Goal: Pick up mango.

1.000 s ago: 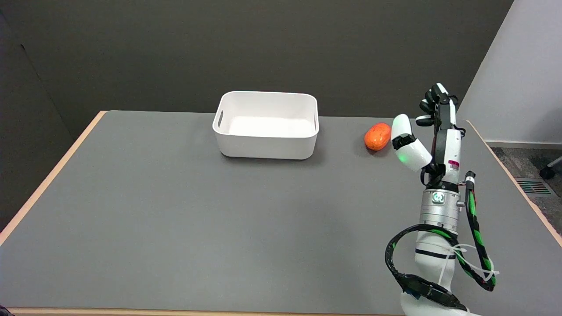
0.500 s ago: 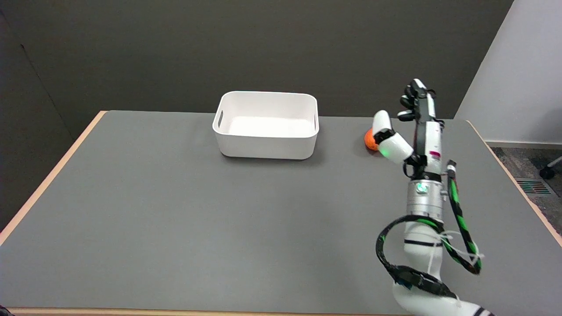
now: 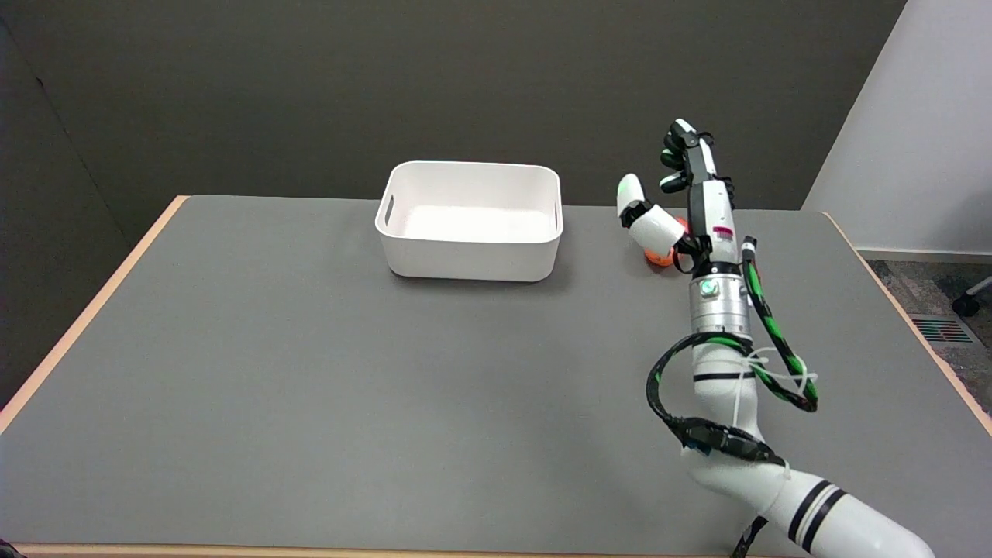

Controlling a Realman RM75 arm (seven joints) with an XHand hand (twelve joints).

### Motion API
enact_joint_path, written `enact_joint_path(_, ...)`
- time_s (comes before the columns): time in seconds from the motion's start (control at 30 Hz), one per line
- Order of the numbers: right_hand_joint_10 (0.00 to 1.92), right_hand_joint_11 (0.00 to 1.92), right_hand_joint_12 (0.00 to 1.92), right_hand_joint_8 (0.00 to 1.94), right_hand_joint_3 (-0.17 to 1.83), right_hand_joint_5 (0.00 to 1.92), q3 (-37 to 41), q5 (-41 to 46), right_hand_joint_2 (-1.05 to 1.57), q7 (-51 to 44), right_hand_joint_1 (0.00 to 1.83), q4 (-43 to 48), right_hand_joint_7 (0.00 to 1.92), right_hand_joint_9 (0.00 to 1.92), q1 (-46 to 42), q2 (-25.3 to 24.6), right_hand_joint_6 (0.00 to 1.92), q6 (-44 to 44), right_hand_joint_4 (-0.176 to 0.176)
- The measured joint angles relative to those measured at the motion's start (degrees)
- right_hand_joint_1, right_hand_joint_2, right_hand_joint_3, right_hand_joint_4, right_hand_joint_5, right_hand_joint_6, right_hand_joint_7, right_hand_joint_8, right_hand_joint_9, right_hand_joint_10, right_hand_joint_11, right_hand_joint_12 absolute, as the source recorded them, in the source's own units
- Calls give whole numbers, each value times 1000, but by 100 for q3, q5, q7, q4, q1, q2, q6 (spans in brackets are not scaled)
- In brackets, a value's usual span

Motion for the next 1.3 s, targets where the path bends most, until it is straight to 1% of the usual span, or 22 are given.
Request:
enact_joint_path(0.1, 896, 230, 1643, 458, 886, 143, 25, 42, 722, 8, 673, 87, 234, 181, 96, 37, 356, -65, -94)
enact_joint_path(0.2, 801, 149, 1534, 452, 974, 108, 55, 118, 677, -67, 600, 125, 190, 177, 168, 56, 354, -156, -72)
enact_joint_path(0.3, 784, 136, 1479, 431, 973, 108, 89, 222, 669, -299, 582, 129, 197, 180, 222, 47, 357, -261, -56)
enact_joint_path(0.5, 765, 121, 1399, 410, 972, 119, 328, 434, 660, -1425, 562, 35, 205, 187, 357, -216, 369, -642, -38)
enact_joint_path(0.6, 764, 123, 1392, 407, 972, 121, 621, 411, 658, -2139, 559, -47, 206, 190, 439, -505, 372, -1010, -35)
enact_joint_path(0.73, 750, 108, 1374, 394, 973, 115, 1109, 160, 656, -2880, 546, -149, 192, 175, 556, -950, 371, -1608, -36)
enact_joint_path(0.9, 745, 103, 1352, 387, 974, 123, 1875, -443, 651, -3689, 537, -330, 195, 179, 714, -1645, 380, -2431, -33)
enact_joint_path(1.07, 754, 123, 1348, 394, 971, 142, 2659, -1233, 645, -4270, 545, -598, 218, 198, 880, -2311, 394, -3094, -31)
enact_joint_path(1.3, 787, 177, 1373, 422, 961, 163, 3603, -2134, 637, -5005, 546, -958, 265, 240, 1077, -3049, 409, -3798, -26)
